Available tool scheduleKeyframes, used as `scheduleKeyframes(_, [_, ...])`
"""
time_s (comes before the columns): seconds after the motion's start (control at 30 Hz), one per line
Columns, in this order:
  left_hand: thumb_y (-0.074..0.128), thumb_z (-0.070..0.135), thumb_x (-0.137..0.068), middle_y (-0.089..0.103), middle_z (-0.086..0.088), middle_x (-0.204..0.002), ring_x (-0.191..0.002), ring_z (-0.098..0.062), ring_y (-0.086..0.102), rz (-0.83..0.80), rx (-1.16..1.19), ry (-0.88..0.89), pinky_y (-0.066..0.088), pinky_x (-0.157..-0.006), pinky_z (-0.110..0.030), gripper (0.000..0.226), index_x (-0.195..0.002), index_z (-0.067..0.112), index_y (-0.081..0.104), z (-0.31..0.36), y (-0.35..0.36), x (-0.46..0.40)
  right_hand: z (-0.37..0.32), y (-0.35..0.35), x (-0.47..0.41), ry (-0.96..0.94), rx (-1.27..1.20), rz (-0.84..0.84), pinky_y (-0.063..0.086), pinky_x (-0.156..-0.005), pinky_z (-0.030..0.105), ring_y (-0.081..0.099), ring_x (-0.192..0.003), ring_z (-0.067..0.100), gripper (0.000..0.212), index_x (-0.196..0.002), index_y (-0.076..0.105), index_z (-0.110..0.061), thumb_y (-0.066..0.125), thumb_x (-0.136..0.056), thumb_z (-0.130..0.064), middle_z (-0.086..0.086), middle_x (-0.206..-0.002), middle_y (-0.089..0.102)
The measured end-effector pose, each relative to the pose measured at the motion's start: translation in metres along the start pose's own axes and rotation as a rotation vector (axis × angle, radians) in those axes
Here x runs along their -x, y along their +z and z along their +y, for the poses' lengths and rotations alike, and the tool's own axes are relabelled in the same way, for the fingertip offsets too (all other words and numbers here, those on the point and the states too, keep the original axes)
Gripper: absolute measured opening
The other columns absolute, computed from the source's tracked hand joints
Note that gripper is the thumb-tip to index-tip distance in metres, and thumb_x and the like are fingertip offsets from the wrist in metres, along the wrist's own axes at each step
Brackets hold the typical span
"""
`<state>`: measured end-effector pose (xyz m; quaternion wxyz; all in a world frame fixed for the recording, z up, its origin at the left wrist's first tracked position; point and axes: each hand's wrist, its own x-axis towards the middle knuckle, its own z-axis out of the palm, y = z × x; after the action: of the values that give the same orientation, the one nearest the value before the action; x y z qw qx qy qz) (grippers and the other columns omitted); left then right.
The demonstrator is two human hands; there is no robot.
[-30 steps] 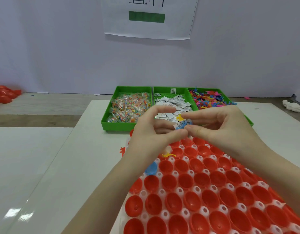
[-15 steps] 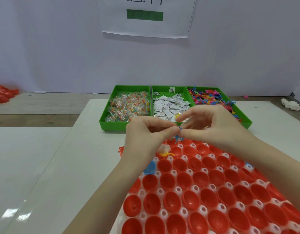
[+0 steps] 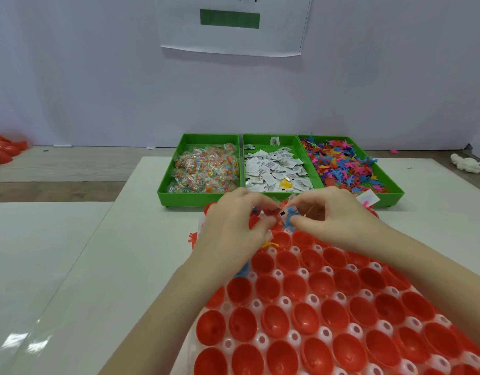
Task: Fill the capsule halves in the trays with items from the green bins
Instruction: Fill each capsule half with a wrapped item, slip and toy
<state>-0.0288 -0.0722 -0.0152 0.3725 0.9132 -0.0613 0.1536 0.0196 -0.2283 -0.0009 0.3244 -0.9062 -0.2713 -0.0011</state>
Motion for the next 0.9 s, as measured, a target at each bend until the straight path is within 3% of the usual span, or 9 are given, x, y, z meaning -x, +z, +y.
scheduleKeyframes(0.1, [0.054, 0.046, -0.087, 0.054, 0.013, -0.105, -0.108, -0.01, 0.039, -0.098, -0.417, 0.072, 0.017, -0.079, -0.025, 0.023, -0.105, 0.039, 0.066, -0.008, 0.003, 0.003, 0.005, 0.005, 0.002, 0.019, 0.009, -0.052, 0.041, -0.057, 0.007, 0.053, -0.058, -0.009, 0.014, -0.085, 0.072, -0.017, 0.063, -0.08, -0.007, -0.014, -0.063, 0.06])
scheduleKeyframes(0.23, [0.05, 0.055, -0.085, 0.052, 0.014, -0.106, -0.11, -0.01, 0.036, -0.117, -0.54, 0.117, 0.009, -0.071, -0.027, 0.031, -0.109, 0.041, 0.062, -0.011, 0.008, 0.005, 0.004, 0.007, 0.001, 0.013, 0.01, -0.066, 0.04, -0.057, 0.006, 0.053, -0.057, -0.01, 0.014, -0.087, 0.07, -0.016, 0.062, -0.082, -0.007, -0.014, -0.066, 0.06])
scheduleKeyframes(0.4, [0.051, 0.051, -0.086, 0.053, 0.014, -0.103, -0.107, -0.01, 0.038, -0.106, -0.55, 0.133, 0.01, -0.072, -0.028, 0.024, -0.098, 0.035, 0.064, -0.013, 0.011, 0.004, 0.004, 0.008, 0.001, -0.012, -0.003, -0.014, 0.043, -0.06, 0.011, 0.056, -0.062, 0.003, 0.013, -0.086, 0.072, -0.015, 0.064, -0.08, -0.007, -0.001, -0.072, 0.068])
scheduleKeyframes(0.6, [0.049, 0.04, -0.088, 0.056, 0.012, -0.104, -0.107, -0.011, 0.04, -0.074, -0.524, 0.152, 0.014, -0.08, -0.027, 0.02, -0.095, 0.031, 0.066, -0.015, 0.011, 0.005, 0.005, 0.011, 0.002, -0.057, 0.164, -0.127, 0.037, -0.06, 0.009, 0.051, -0.063, -0.005, 0.013, -0.084, 0.072, -0.019, 0.064, -0.079, -0.01, -0.019, -0.065, 0.052])
scheduleKeyframes(0.7, [0.05, 0.038, -0.088, 0.053, 0.013, -0.103, -0.107, -0.01, 0.04, -0.067, -0.501, 0.154, 0.014, -0.078, -0.027, 0.019, -0.092, 0.03, 0.067, -0.015, 0.012, 0.005, 0.0, 0.01, 0.001, -0.109, 0.286, -0.162, 0.039, -0.07, 0.019, 0.051, -0.071, 0.004, 0.016, -0.09, 0.071, -0.019, 0.062, -0.08, -0.012, -0.014, -0.073, 0.053])
scheduleKeyframes(0.9, [0.054, 0.035, -0.086, 0.056, 0.013, -0.095, -0.1, -0.008, 0.043, -0.106, -0.466, 0.153, 0.015, -0.076, -0.027, 0.014, -0.086, 0.03, 0.067, -0.015, 0.008, 0.002, -0.002, 0.009, -0.003, -0.211, 0.391, -0.317, 0.026, -0.078, 0.006, 0.05, -0.1, 0.009, 0.023, -0.101, 0.068, -0.015, 0.053, -0.086, -0.005, -0.007, -0.098, 0.056])
